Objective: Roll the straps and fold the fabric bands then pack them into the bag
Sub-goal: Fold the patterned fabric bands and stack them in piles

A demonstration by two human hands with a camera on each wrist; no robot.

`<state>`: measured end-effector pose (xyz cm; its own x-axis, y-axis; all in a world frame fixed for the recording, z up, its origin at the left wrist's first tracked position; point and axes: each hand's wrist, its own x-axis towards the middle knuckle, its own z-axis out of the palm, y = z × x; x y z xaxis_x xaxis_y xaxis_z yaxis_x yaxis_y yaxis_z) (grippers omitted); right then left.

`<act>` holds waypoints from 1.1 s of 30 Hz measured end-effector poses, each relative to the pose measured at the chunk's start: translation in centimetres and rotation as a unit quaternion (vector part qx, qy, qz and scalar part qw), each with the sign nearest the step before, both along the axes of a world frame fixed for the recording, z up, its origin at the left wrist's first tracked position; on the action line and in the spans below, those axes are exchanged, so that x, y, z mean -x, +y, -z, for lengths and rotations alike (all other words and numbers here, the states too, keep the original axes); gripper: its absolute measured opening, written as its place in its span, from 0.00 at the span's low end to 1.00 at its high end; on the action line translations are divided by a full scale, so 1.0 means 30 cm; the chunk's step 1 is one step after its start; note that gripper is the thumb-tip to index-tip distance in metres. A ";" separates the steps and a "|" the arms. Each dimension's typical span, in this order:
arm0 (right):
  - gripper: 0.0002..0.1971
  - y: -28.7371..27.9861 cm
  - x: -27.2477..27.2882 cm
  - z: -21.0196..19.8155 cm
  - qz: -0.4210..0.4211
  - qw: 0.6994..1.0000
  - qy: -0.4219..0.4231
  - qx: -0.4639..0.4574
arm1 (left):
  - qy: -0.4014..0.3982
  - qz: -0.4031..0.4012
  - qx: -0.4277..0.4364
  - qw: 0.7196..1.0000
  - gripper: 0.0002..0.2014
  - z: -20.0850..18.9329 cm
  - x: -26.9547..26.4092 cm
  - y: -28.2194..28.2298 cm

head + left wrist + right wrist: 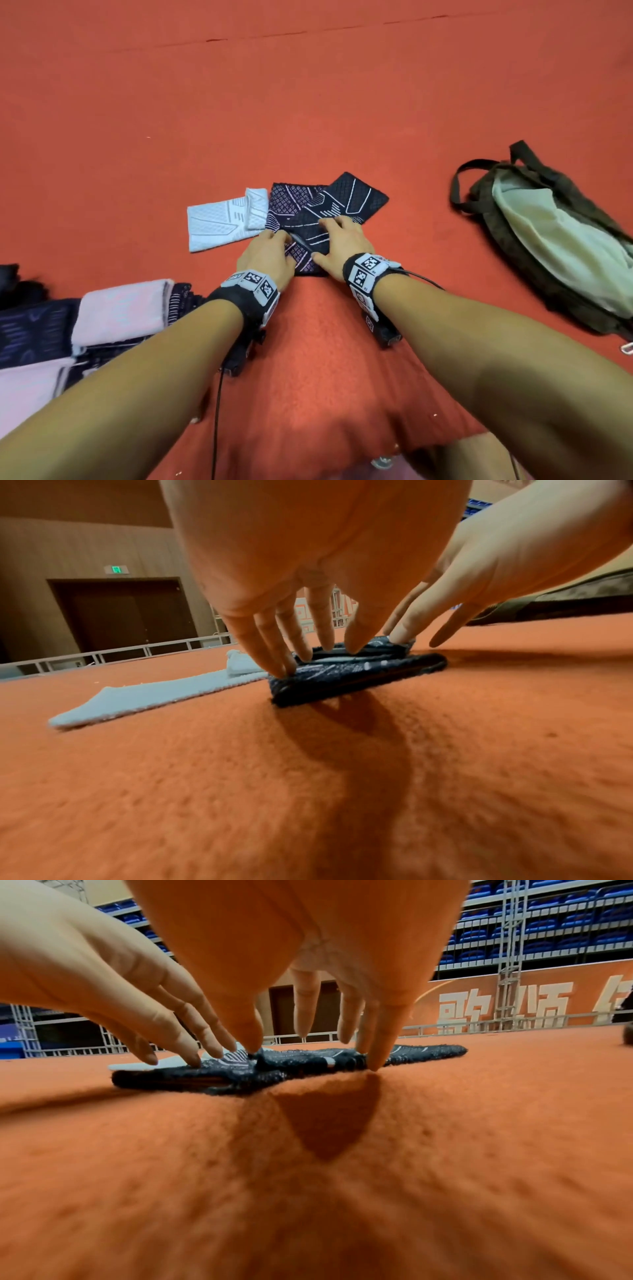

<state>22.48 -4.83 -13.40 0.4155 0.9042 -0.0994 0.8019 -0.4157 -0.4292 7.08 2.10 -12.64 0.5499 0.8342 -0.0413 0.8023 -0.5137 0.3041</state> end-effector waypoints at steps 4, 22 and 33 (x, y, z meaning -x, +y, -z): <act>0.26 0.044 0.022 0.008 -0.025 0.997 -0.062 0.033 | -0.001 -0.001 0.009 1.000 0.18 0.015 0.031 -0.007; 0.10 -0.312 0.245 -0.035 -0.141 0.985 0.096 -0.027 | 0.001 0.025 0.018 1.000 0.22 -0.014 0.316 -0.285; 0.03 -0.448 0.334 -0.095 -0.095 0.981 0.170 0.016 | -0.002 0.003 0.065 0.998 0.14 -0.043 0.417 -0.428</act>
<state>12.45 -18.26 -10.56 0.1786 0.9560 -0.2326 0.6791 -0.2908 -0.6739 -5.42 -10.74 -11.34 0.5546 0.8189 -0.1474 0.7984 -0.4739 0.3715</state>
